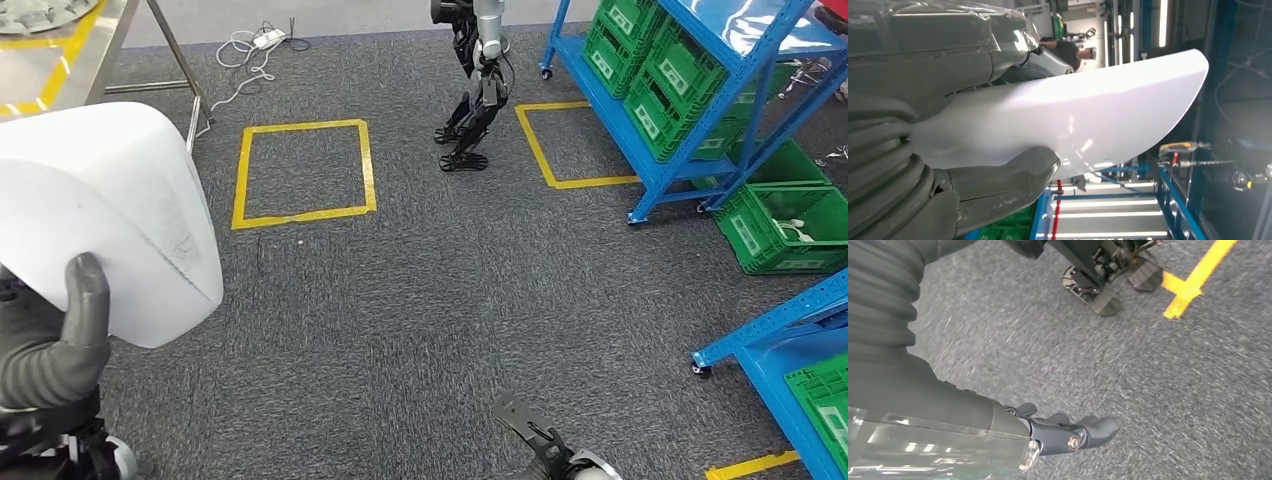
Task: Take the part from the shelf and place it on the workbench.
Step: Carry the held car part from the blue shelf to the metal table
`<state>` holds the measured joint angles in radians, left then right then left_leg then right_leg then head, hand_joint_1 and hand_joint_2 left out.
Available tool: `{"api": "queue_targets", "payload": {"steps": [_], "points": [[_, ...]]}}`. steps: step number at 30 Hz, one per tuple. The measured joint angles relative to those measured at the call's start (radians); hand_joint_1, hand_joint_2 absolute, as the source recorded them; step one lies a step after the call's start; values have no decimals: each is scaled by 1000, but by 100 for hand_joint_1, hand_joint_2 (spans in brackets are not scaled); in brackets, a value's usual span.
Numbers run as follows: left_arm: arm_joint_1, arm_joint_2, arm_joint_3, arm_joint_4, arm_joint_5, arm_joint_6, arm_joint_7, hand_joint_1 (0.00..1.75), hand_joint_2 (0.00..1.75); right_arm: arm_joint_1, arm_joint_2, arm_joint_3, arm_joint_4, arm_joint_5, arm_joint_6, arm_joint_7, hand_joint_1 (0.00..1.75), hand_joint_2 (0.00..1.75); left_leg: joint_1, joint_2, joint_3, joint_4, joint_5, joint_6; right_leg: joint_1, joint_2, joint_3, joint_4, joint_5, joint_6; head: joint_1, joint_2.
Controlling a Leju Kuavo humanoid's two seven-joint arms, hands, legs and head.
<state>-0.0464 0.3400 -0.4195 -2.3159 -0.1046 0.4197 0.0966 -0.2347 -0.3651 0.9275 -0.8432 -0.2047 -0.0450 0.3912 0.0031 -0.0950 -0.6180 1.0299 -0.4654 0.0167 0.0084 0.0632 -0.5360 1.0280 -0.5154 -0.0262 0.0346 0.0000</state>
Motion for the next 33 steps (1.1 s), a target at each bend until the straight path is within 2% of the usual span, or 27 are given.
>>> {"api": "queue_targets", "payload": {"steps": [1, 2, 3, 4, 6, 7, 8, 9, 10, 11, 12, 13, 14, 15, 16, 18, 20, 22, 23, 24, 25, 26, 27, 29, 30, 31, 33], "points": [[0, -1, 0, 0, 0, -1, 1, 175, 175, 0, -1, -2, 3, 0, 0, 0, 0, 175, 3, -12, -4, 0, 4, -6, 1, 2, 4, -11, -3, -4, 1, 0], [1, -1, 0, 0, 0, -1, 2, 175, 175, -1, -2, -6, 5, 0, 0, -1, 0, 175, 6, -24, -9, -3, 9, -13, 3, -6, 7, -20, -1, -6, 4, 0], [2, -1, 0, -1, 0, -1, 3, 175, 175, -3, -1, -9, 8, -1, 0, -2, 0, 175, 6, -14, -13, -3, 10, -17, 2, -17, 12, -32, 3, -7, 6, 0], [1, -2, 0, -2, 0, -1, 3, 175, 175, -6, 1, -11, 9, -1, 0, -3, 0, 175, 3, 14, -20, 5, 2, -21, 1, -27, 17, -46, 9, -8, 5, 0], [0, -2, 0, -4, 0, -1, 5, 175, 175, -6, 6, -13, 12, -2, 2, -6, 0, 175, 0, 82, -54, 73, -45, -26, -2, -50, 24, -68, 22, -9, 0, 0], [-2, -3, 0, -4, 0, 0, 6, 175, 175, -4, 7, -13, 13, -3, 3, -6, 0, 175, 2, 98, -83, 132, -78, -31, -2, -60, 23, -71, 24, -11, -3, 0], [-1, -3, 0, -4, 0, 0, 7, 175, 175, -1, 8, -13, 15, -3, 4, -7, 0, 175, 6, 99, -112, 193, -105, -37, -3, -73, 21, -70, 24, -11, -5, 0], [-1, -4, 0, -4, 0, 0, 7, 175, 175, 2, 10, -13, 17, -3, 5, -7, 0, 175, 11, 98, -131, 235, -117, -43, -4, -86, 20, -69, 23, -10, -6, 0], [0, -4, 0, -4, 0, 0, 8, 175, 175, 3, 11, -13, 19, -3, 6, -7, 0, 175, 16, 98, -135, 247, -112, -51, -6, -99, 19, -66, 21, -7, -7, 0], [0, -4, 0, -3, 0, 0, 8, 175, 175, 3, 13, -13, 21, -4, 6, -7, 0, 175, 21, 104, -117, 219, -89, -58, -9, -110, 19, -62, 18, -2, -8, 0], [0, -4, 0, -3, 0, 0, 8, 175, 175, 3, 16, -13, 22, -4, 7, -8, 0, 175, 26, 120, -82, 160, -57, -65, -12, -120, 19, -54, 12, 5, -8, 0], [0, -5, 0, -3, 0, 0, 8, 175, 175, 1, 17, -14, 24, -5, 8, -10, 0, 175, 26, 147, -46, 101, -37, -71, -14, -128, 18, -45, 5, 14, -10, 0], [0, -5, 0, -4, 0, 0, 8, 175, 175, -1, 19, -15, 26, -6, 9, -12, 0, 175, 25, 170, -18, 52, -23, -69, -14, -135, 17, -34, -4, 23, -12, 0], [0, -5, 0, -4, 0, -1, 8, 175, 175, -4, 21, -17, 28, -6, 9, -13, 0, 175, 22, 187, -3, 26, -21, -62, -14, -141, 16, -26, -10, 30, -13, 0], [0, -5, 0, -5, 0, -1, 8, 175, 175, -7, 22, -19, 29, -7, 9, -14, 0, 175, 18, 191, -2, 20, -27, -51, -12, -147, 17, -22, -14, 35, -13, 0], [0, -6, 1, -6, 0, -1, 8, 175, 175, -11, 25, -21, 33, -7, 10, -17, 0, 175, 16, 170, -5, 19, -24, -29, -15, -158, 20, -22, -18, 42, -8, 0], [-3, -6, 1, -8, 0, -1, 8, 175, 175, -12, 28, -21, 36, -7, 11, -18, 0, 175, 17, 147, -7, 17, -19, -17, -20, -131, 9, 9, -48, 49, -3, 0], [-5, -6, 1, -9, 0, -2, 8, 175, 175, -9, 31, -21, 39, -7, 11, -19, 0, 175, 14, 122, -10, 16, -16, -8, -20, -88, -38, 122, -116, 50, 2, 0], [-6, -7, 1, -9, 0, -2, 8, 175, 175, -7, 31, -21, 41, -7, 12, -19, 0, 175, 11, 108, -11, 16, -14, -5, -19, -77, -72, 196, -149, 46, 4, 0], [-6, -7, 1, -9, 0, -2, 8, 175, 175, -5, 32, -21, 44, -7, 12, -19, 0, 175, 7, 94, -12, 16, -13, -3, -17, -73, -99, 254, -167, 41, 6, 0], [-6, -7, 1, -9, 0, -2, 8, 175, 175, -4, 33, -20, 46, -7, 13, -19, 0, 175, 4, 78, -13, 16, -11, -1, -14, -70, -113, 278, -164, 34, 6, 0], [-6, -7, 1, -9, 0, -2, 8, 175, 175, -4, 34, -20, 48, -7, 13, -19, 0, 175, 2, 63, -12, 16, -10, 1, -10, -66, -108, 262, -140, 26, 6, 0], [-6, -7, 1, -9, 0, -2, 8, 175, 175, -5, 35, -21, 50, -7, 14, -19, 0, 175, 1, 48, -12, 16, -9, 2, -5, -59, -88, 210, -102, 16, 6, 0], [-6, -8, 1, -9, 0, -2, 8, 175, 175, -8, 34, -22, 53, -6, 14, -20, 0, 175, 1, 19, -12, 16, -5, 2, 4, -18, -32, 72, -30, -3, 6, 0], [-6, -8, 1, -9, 0, -2, 8, 175, 175, -9, 33, -23, 55, -6, 14, -20, 0, 175, 3, 6, -15, 16, -2, -1, 7, 0, -12, 25, -13, -9, 6, 0], [-6, -8, 1, -9, 0, -3, 8, 175, 175, -10, 31, -24, 56, -6, 14, -21, 0, 175, 5, -7, -18, 16, 1, -6, 9, 11, -2, 0, -8, -13, 6, 0], [-5, -8, 1, -9, 0, -3, 8, 175, 175, -13, 30, -27, 60, -6, 14, -21, 0, 175, 10, -27, -24, 11, 10, -19, 10, -3, 6, -18, -5, -16, 8, 0]]}}
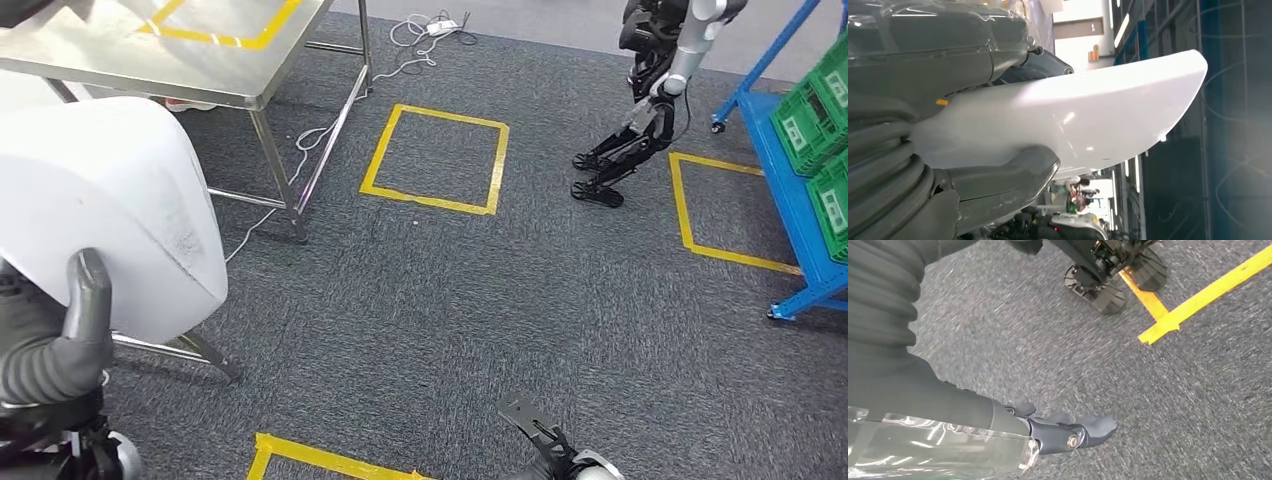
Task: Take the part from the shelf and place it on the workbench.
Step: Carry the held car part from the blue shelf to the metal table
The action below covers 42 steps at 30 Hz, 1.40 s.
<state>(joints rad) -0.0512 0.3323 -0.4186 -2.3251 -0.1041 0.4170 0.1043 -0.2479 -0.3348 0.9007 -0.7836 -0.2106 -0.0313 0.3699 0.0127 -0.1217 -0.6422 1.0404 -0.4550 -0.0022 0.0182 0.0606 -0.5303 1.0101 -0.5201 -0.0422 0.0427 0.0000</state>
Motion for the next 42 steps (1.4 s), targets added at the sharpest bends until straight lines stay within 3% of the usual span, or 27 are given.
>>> {"api": "queue_targets", "payload": {"steps": [2, 4, 6, 7, 8, 10, 11, 13, 15, 17, 18, 20, 22, 23, 24, 27, 29, 30, 31, 32, 33, 35, 37, 38, 40, 41, 42], "points": [[0, 0, 0, 0, 0, 0, 0, 175, 175, -5, 3, -3, 2, 0, 0, -1, 0, 175, -4, 48, -10, 12, -14, -7, -3, -23, 10, -26, 17, 1, -1, 0], [-1, -1, 0, 0, 0, 0, 0, 175, 175, -5, 7, -4, 3, 0, 0, -1, 0, 175, -6, 115, -46, 91, -70, -13, -5, -47, 14, -45, 29, 3, -6, 0], [-1, -1, 0, 1, 0, 0, 0, 175, 175, 0, 8, -4, 6, 0, 1, -1, 0, 175, 1, 125, -96, 206, -126, -26, -8, -72, 9, -44, 30, 3, -10, 0], [0, -1, 0, 1, 0, 0, 0, 175, 175, 2, 9, -4, 9, 0, 1, -1, 0, 175, 4, 124, -106, 235, -132, -33, -10, -86, 7, -41, 29, 4, -11, 0], [0, -1, 0, 1, 0, 0, 0, 175, 175, 3, 11, -4, 11, 0, 1, -1, 0, 175, 8, 126, -100, 230, -120, -39, -12, -98, 5, -38, 27, 7, -11, 0], [-1, -1, 0, 1, 0, 0, 0, 175, 175, 2, 14, -4, 13, 0, 1, -1, 0, 175, 12, 154, -34, 121, -68, -51, -19, -118, 1, -23, 19, 20, -12, 0], [-1, -1, 0, 1, 0, 0, 0, 175, 175, 2, 15, -6, 14, 0, 1, -1, 0, 175, 11, 179, 0, 64, -49, -51, -19, -125, 0, -14, 12, 28, -14, 0], [-1, -1, 0, 0, 0, 0, 0, 175, 175, -1, 16, -9, 15, 0, 1, -1, 0, 175, 7, 210, 32, 6, -40, -33, -18, -137, -2, 0, 2, 43, -14, 0], [-1, -1, 0, 0, 0, -1, 0, 175, 175, -2, 18, -10, 17, 0, 1, -1, 0, 175, 2, 196, 29, 6, -40, -9, -19, -149, 1, 1, 0, 50, -12, 0], [-1, -1, 0, -1, 0, -1, 0, 175, 175, -3, 20, -10, 17, 0, 1, -1, 0, 175, 3, 176, 28, 4, -36, 3, -23, -131, -3, 16, -19, 59, -9, 0], [-2, -1, 0, -2, 0, -2, 0, 175, 175, -2, 20, -10, 18, 0, 1, -1, 0, 175, 4, 165, 27, 3, -33, 8, -25, -113, -16, 50, -44, 63, -7, 0], [-3, -1, 0, -2, 0, -3, 0, 175, 175, 2, 21, -10, 19, 0, 1, -1, 0, 175, 1, 142, 24, 3, -30, 16, -26, -78, -69, 173, -112, 65, -4, 0], [-3, -1, 0, -2, 0, -4, 0, 175, 175, 7, 22, -10, 23, 0, 2, -1, 0, 175, -5, 115, 21, 3, -27, 21, -24, -71, -121, 282, -147, 58, -3, 0], [-3, -1, 0, -2, 0, -4, 0, 175, 175, 7, 23, -10, 24, 0, 2, -1, 0, 175, -8, 101, 20, 3, -26, 23, -22, -69, -128, 291, -136, 51, -2, 0], [-3, -1, 0, -2, 0, -4, 0, 175, 175, 7, 24, -10, 25, 0, 2, -1, 0, 175, -10, 87, 20, 3, -24, 25, -19, -64, -116, 258, -106, 42, -2, 0], [-3, -1, 0, -2, 0, -4, 0, 175, 175, 3, 22, -11, 27, 0, 1, -1, 0, 175, -11, 46, 18, 2, -17, 24, -5, -14, -35, 63, -5, 14, -4, 0], [-2, -1, 0, -2, 0, -5, 0, 175, 175, 1, 18, -11, 28, 0, 1, -1, 0, 175, -5, 23, 12, 1, -10, 14, 0, 5, -12, 12, 6, 6, -2, 0], [-2, -1, 0, -2, 0, -5, 0, 175, 175, 0, 17, -11, 29, 0, 1, -1, 0, 175, -2, 11, 10, -2, -5, 8, 1, -1, -9, 4, 10, 5, 0, 0], [-1, -1, 0, -3, 0, -5, 0, 175, 175, -3, 17, -11, 28, 0, 1, -1, 0, 175, -2, 13, 7, -4, -4, 3, -1, -12, -3, -10, 15, 5, 3, 0], [-1, -1, 0, -4, 0, -5, 0, 175, 175, -6, 18, -11, 28, 0, 1, -1, 0, 175, -4, 34, 3, 0, -10, -1, -3, -22, 3, -28, 23, 6, 2, 0], [-2, -1, 0, -5, 0, -5, 0, 175, 175, -9, 19, -11, 27, 0, 1, -2, 0, 175, -6, 62, -8, 19, -27, -4, -6, -34, 9, -45, 33, 6, 0, 0], [-4, -1, 0, -5, 0, -5, 0, 175, 175, -9, 21, -11, 27, 0, 2, -2, 0, 175, -6, 116, -52, 112, -88, -13, -9, -57, 11, -61, 44, 7, -6, 0], [-4, -1, 0, -4, 0, -5, 0, 175, 175, -4, 23, -11, 28, 0, 2, -2, 0, 175, 2, 122, -98, 217, -132, -26, -14, -82, 8, -59, 44, 10, -10, 0], [-3, -1, 0, -4, 0, -4, 0, 175, 175, -1, 24, -11, 29, 0, 2, -2, 0, 175, 7, 123, -102, 233, -129, -33, -17, -95, 7, -56, 42, 14, -11, 0], [-3, -1, 0, -5, 0, -4, 0, 175, 175, 0, 26, -11, 29, 0, 2, -2, 0, 175, 15, 143, -52, 157, -78, -50, -26, -117, 5, -43, 34, 27, -12, 0], [-4, -1, 0, -4, 0, -4, 0, 175, 175, -1, 27, -11, 29, 0, 2, -2, 0, 175, 16, 170, -15, 95, -57, -57, -29, -126, 3, -32, 27, 37, -14, 0], [-3, -1, 0, -5, 0, -4, 0, 175, 175, -2, 26, -11, 30, 0, 2, -2, 0, 175, 16, 194, 14, 44, -42, -57, -30, -133, 1, -19, 18, 47, -17, 0]]}}
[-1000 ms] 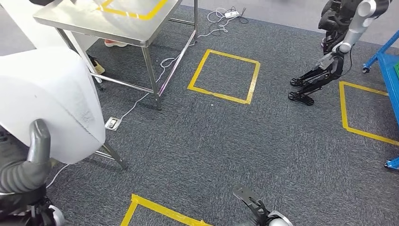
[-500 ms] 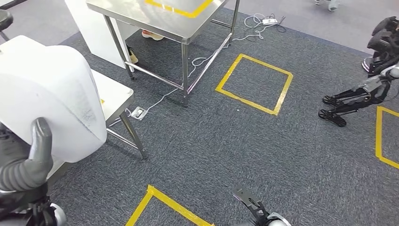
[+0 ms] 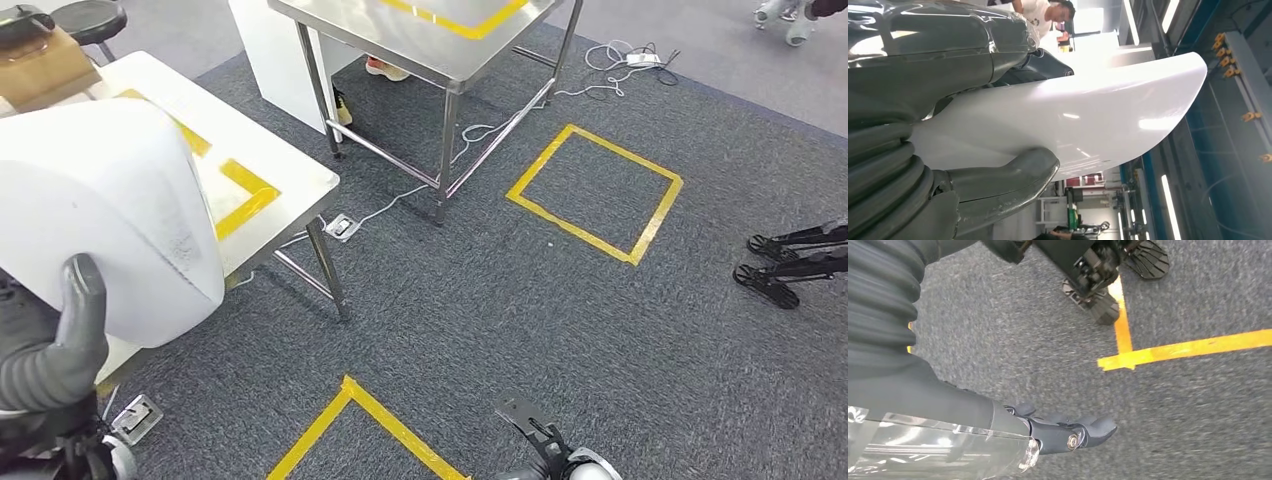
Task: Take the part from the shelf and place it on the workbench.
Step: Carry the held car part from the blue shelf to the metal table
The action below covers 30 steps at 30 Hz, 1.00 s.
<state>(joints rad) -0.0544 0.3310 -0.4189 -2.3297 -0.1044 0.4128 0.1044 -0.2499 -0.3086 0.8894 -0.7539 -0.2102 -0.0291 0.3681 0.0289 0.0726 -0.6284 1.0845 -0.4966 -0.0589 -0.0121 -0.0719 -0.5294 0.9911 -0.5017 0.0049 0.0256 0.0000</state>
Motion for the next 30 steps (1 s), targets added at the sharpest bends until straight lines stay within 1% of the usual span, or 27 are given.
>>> {"api": "queue_targets", "payload": {"steps": [1, 2, 3, 4, 6, 7, 8, 9, 10, 11, 12, 13, 14, 15, 16, 17, 19, 20, 21, 23, 24, 25, 26, 27, 28, 29, 30], "points": [[1, 0, 0, 0, 0, 0, 0, 175, 175, -2, 0, 0, 0, 0, 0, 0, 0, 175, -1, 18, 16, -29, 4, 8, 0, -5, -2, 11, -7, 8, -2, 0], [1, 0, 0, 0, 0, 0, 0, 175, 175, -3, 0, -1, 1, 0, 0, 0, 0, 175, -4, 25, 18, -36, -1, 20, 2, -10, -3, 17, -11, 13, -1, 0], [2, 0, 0, -1, 0, 0, 0, 175, 175, -4, 0, -1, 1, 0, 0, 0, 0, 175, -5, 16, 16, -35, 0, 34, 2, -16, -2, 20, -14, 16, 0, 0], [2, 0, 0, -1, 0, 0, 0, 175, 175, -5, 1, -1, 2, 0, -1, 0, 0, 175, -6, 6, 15, -34, 1, 44, 0, -19, -1, 20, -15, 18, 4, 0], [1, -1, 1, -1, 0, 0, 0, 175, 175, -4, 3, 0, 2, 0, -1, 0, 0, 175, -5, -16, 12, -34, 5, 55, -5, 2, -9, 46, -41, 24, 8, 0], [0, -1, 1, -1, 0, 0, 0, 175, 175, -3, 3, 0, 2, 0, -1, 0, 0, 175, -5, -27, 10, -35, 8, 60, -6, 21, -26, 87, -70, 27, 10, 0], [-1, -1, 1, -1, 0, 0, 0, 175, 175, 0, 4, 0, 3, 0, -1, 0, 0, 175, -7, -39, 8, -35, 10, 63, -7, 41, -52, 148, -107, 28, 12, 0], [-2, -1, 1, -1, 0, 0, 0, 175, 175, 2, 4, 0, 4, 0, -1, 0, 0, 175, -9, -52, 6, -35, 12, 67, -6, 53, -83, 220, -141, 27, 14, 0], [-2, -1, 1, -1, 0, -1, 0, 175, 175, 5, 4, 0, 5, 0, -1, 0, 0, 175, -13, -67, 4, -35, 14, 69, -4, 59, -111, 280, -162, 23, 16, 0], [-2, -1, 1, 0, 0, -1, 0, 175, 175, 7, 4, 0, 6, 0, -1, 0, 0, 175, -17, -82, 2, -35, 15, 72, -1, 62, -127, 311, -164, 17, 18, 0], [-2, -1, 1, 0, 0, -1, 0, 175, 175, 7, 5, 1, 7, 0, -1, 0, 0, 175, -20, -96, 2, -35, 17, 74, 3, 65, -126, 303, -145, 8, 18, 0], [-2, -1, 1, 0, 0, -1, 0, 175, 175, 6, 6, 1, 7, 0, -1, 0, 0, 175, -23, -111, 2, -35, 19, 76, 9, 71, -107, 256, -109, -4, 18, 0], [-2, -1, 1, 0, 0, -2, 0, 175, 175, 5, 6, 0, 7, 0, -1, 0, 0, 175, -24, -126, 2, -35, 21, 77, 16, 89, -78, 185, -70, -18, 19, 0], [-2, -1, 1, 0, 0, -2, 0, 175, 175, 4, 4, 0, 7, 0, -1, 0, 0, 175, -25, -140, 1, -36, 23, 77, 21, 111, -49, 117, -41, -31, 18, 0], [-2, -1, 1, 0, 0, -2, 0, 175, 175, 3, 2, 0, 8, 0, -1, 0, 0, 175, -23, -154, -1, -37, 27, 74, 26, 131, -26, 66, -22, -41, 17, 0], [-2, -1, 0, 0, 0, -2, 0, 175, 175, 2, -1, 0, 8, 0, -1, 0, 0, 175, -19, -168, -4, -38, 31, 70, 29, 145, -13, 38, -15, -49, 18, 0], [-2, -1, 0, 0, 0, -4, 0, 175, 175, -1, -4, -1, 10, 1, -1, 0, 0, 175, -13, -190, -8, -43, 39, 58, 32, 136, -3, 19, -11, -52, 22, 0], [-1, -1, 1, 0, 0, -4, 0, 175, 175, -5, -3, -1, 10, 1, 0, 0, 0, 175, -15, -173, -11, -44, 39, 54, 30, 125, 3, 4, -4, -50, 24, 0], [-3, -1, 1, 0, 0, -4, 0, 175, 175, -9, -2, -1, 10, 1, 0, -1, 0, 175, -18, -142, -18, -34, 28, 51, 27, 114, 10, -13, 4, -48, 23, 0], [-6, -1, 0, 0, 0, -6, 0, 175, 175, -12, 1, 0, 11, 1, 1, -1, 0, 175, -21, -75, -52, 37, -25, 45, 22, 90, 15, -37, 18, -42, 16, 0], [-8, -1, 0, 1, 0, -6, 1, 175, 175, -10, 2, 0, 11, 1, 2, -1, 0, 175, -17, -65, -78, 94, -57, 39, 20, 78, 13, -38, 20, -42, 13, 0], [-7, -1, 0, 1, 0, -8, 1, 175, 175, -7, 3, 0, 12, 1, 3, -1, 0, 175, -13, -67, -102, 148, -79, 33, 18, 65, 11, -36, 20, -40, 11, 0], [-7, -1, 0, 2, 1, -10, 1, 175, 175, -5, 4, 0, 14, 2, 4, -1, 0, 175, -8, -69, -115, 180, -86, 25, 15, 51, 8, -33, 18, -37, 10, 0], [-7, -1, 0, 4, 1, -12, 2, 175, 175, -4, 6, 1, 15, 2, 5, -1, 0, 175, -4, -68, -111, 181, -76, 17, 12, 38, 6, -27, 15, -32, 9, 0], [-7, -1, 0, 4, 2, -16, 2, 175, 175, -4, 7, 0, 15, 2, 6, -1, 0, 175, 1, -62, -88, 147, -50, 9, 7, 26, 4, -19, 11, -25, 8, 0], [-7, -1, 0, 5, 4, -18, 3, 175, 175, -5, 9, 0, 16, 3, 7, -2, 0, 175, 5, -47, -54, 88, -23, 0, 2, 16, 1, -8, 4, -16, 8, 0], [-7, -1, 0, 6, 5, -20, 3, 175, 175, -6, 9, 0, 17, 3, 7, -2, 0, 175, 4, -20, -24, 38, -8, -4, 0, 8, -2, 4, -4, -6, 5, 0]]}}
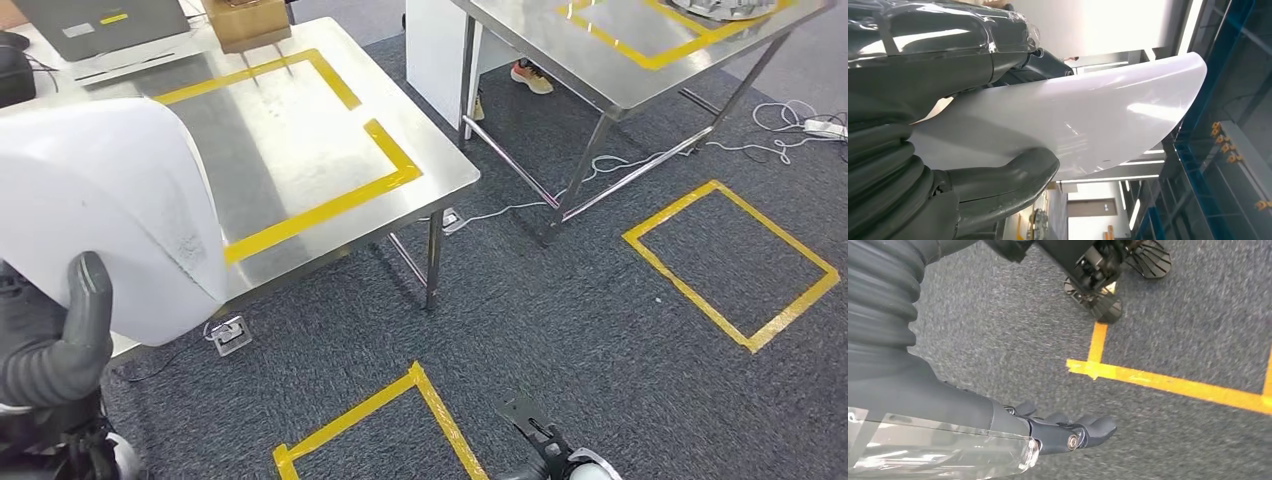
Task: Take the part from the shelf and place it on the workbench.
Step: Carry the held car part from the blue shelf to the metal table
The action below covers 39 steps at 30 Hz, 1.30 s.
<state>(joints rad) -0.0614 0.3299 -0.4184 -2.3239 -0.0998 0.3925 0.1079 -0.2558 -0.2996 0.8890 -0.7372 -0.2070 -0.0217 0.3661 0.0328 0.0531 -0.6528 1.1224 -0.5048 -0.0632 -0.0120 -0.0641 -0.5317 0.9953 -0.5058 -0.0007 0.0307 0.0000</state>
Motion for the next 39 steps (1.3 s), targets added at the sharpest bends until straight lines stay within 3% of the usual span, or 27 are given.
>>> {"api": "queue_targets", "payload": {"steps": [1, 3, 5, 7, 9, 11, 12, 13, 15, 16, 18, 20, 22, 24, 26, 27, 28, 30, 31, 33, 35, 36, 37, 39], "points": [[0, 0, 0, 0, 1, -2, 0, 175, 175, -1, 0, -1, 0, 1, 1, 0, 0, 175, -1, 23, 20, -37, 8, 4, 0, -7, -3, 14, -9, 9, -3, 0], [0, -1, 0, 0, 2, -4, 2, 175, 175, -4, 0, -3, 2, 2, 2, -2, 0, 175, -7, 44, 26, -49, 0, 28, 4, -18, -5, 28, -20, 21, -2, 0], [0, -1, 0, 0, 2, -4, 3, 175, 175, -5, 3, -5, 4, 2, 2, -3, 0, 175, -6, 22, 23, -48, 3, 49, 2, -26, -1, 32, -27, 28, 5, 0], [-2, -2, 0, 0, 3, -4, 3, 175, 175, -4, 4, -6, 7, 2, 2, -4, 0, 175, -6, -3, 21, -50, 8, 61, -3, 2, -12, 69, -63, 35, 10, 0], [-4, -2, 0, 0, 4, -4, 3, 175, 175, -1, 5, -6, 8, 2, 2, -4, 0, 175, -9, -29, 17, -51, 13, 69, -4, 39, -55, 176, -129, 34, 14, 0], [-5, -2, 0, 1, 4, -5, 3, 175, 175, 4, 5, -6, 10, 2, 3, -4, 0, 175, -15, -59, 13, -51, 17, 75, -2, 50, -103, 282, -169, 27, 17, 0], [-5, -3, 0, 2, 4, -5, 3, 175, 175, 5, 5, -6, 11, 2, 3, -4, 0, 175, -20, -75, 12, -51, 18, 78, 1, 53, -112, 296, -162, 20, 18, 0], [-5, -3, 0, 3, 4, -5, 3, 175, 175, 5, 6, -6, 12, 2, 3, -4, 0, 175, -24, -90, 12, -51, 20, 80, 5, 58, -104, 272, -135, 9, 19, 0], [-5, -3, 0, 4, 4, -5, 3, 175, 175, 0, 6, -6, 13, 2, 3, -4, 0, 175, -31, -117, 12, -53, 24, 82, 18, 83, -57, 153, -62, -20, 19, 0], [-6, -3, 0, 4, 4, -5, 3, 175, 175, -2, 5, -6, 13, 2, 3, -4, 0, 175, -33, -128, 12, -53, 27, 82, 22, 98, -34, 100, -39, -33, 17, 0], [-7, -3, 0, 6, 4, -5, 3, 175, 175, -6, 2, -6, 14, 2, 3, -4, 0, 175, -26, -148, 8, -57, 35, 74, 30, 116, -14, 51, -25, -48, 15, 0], [-6, -3, 1, 8, 5, -5, 3, 175, 175, -11, 1, -7, 14, 2, 4, -6, 0, 175, -19, -160, 6, -66, 43, 63, 33, 106, -2, 21, -11, -52, 19, 0], [-8, -3, 1, 8, 5, -5, 2, 175, 175, -17, 5, -7, 14, 2, 5, -8, 0, 175, -24, -116, -4, -53, 25, 55, 27, 89, 15, -23, 10, -50, 20, 0], [-11, -4, 1, 10, 5, -5, 1, 175, 175, -19, 8, -7, 14, 2, 5, -8, 0, 175, -24, -61, -43, 26, -30, 47, 20, 69, 19, -46, 24, -42, 14, 0], [-12, -4, 1, 13, 5, -5, 1, 175, 175, -14, 9, -7, 15, 2, 6, -9, 0, 175, -14, -53, -87, 127, -75, 33, 14, 45, 13, -43, 25, -36, 8, 0], [-12, -4, 1, 14, 6, -5, 1, 175, 175, -11, 9, -6, 15, 2, 6, -9, 0, 175, -9, -51, -92, 146, -75, 24, 11, 32, 10, -38, 23, -31, 7, 0], [-12, -4, 1, 16, 6, -5, 1, 175, 175, -9, 10, -6, 15, 2, 7, -9, 0, 175, -4, -46, -79, 130, -58, 16, 7, 20, 8, -32, 19, -25, 6, 0], [-12, -4, 1, 17, 7, -5, 1, 175, 175, -9, 12, -7, 16, 2, 7, -9, 0, 175, 0, -5, -15, 27, -9, 0, -1, 2, 3, -9, 5, -5, 3, 0], [-12, -4, 1, 17, 7, -5, 0, 175, 175, -10, 11, -7, 16, 2, 7, -9, 0, 175, 0, 24, 11, -18, 4, 0, -1, -5, 0, 7, -5, 6, -1, 0], [-10, -5, 1, 18, 9, -4, -1, 175, 175, -11, 10, -7, 17, 2, 7, -10, 0, 175, -5, 57, 26, -48, -1, 21, 3, -17, -3, 27, -19, 20, -1, 0], [-9, -5, 1, 19, 10, -4, -1, 175, 175, -12, 11, -7, 17, 2, 6, -10, 0, 175, -6, 40, 22, -45, 1, 47, 4, -31, -1, 29, -23, 24, 6, 0], [-9, -5, 1, 18, 10, -5, -2, 175, 175, -12, 11, -7, 18, 2, 6, -10, 0, 175, -6, 27, 20, -45, 3, 53, 1, -28, -1, 33, -30, 27, 9, 0], [-10, -5, 1, 19, 10, -5, -2, 175, 175, -11, 11, -7, 18, 2, 6, -10, 0, 175, -6, 14, 18, -46, 6, 58, -2, -14, -6, 51, -48, 30, 10, 0], [-12, -6, 1, 19, 10, -5, -3, 175, 175, -8, 11, -7, 19, 2, 6, -10, 0, 175, -6, -13, 14, -47, 12, 68, -5, 28, -43, 146, -113, 33, 12, 0]]}}
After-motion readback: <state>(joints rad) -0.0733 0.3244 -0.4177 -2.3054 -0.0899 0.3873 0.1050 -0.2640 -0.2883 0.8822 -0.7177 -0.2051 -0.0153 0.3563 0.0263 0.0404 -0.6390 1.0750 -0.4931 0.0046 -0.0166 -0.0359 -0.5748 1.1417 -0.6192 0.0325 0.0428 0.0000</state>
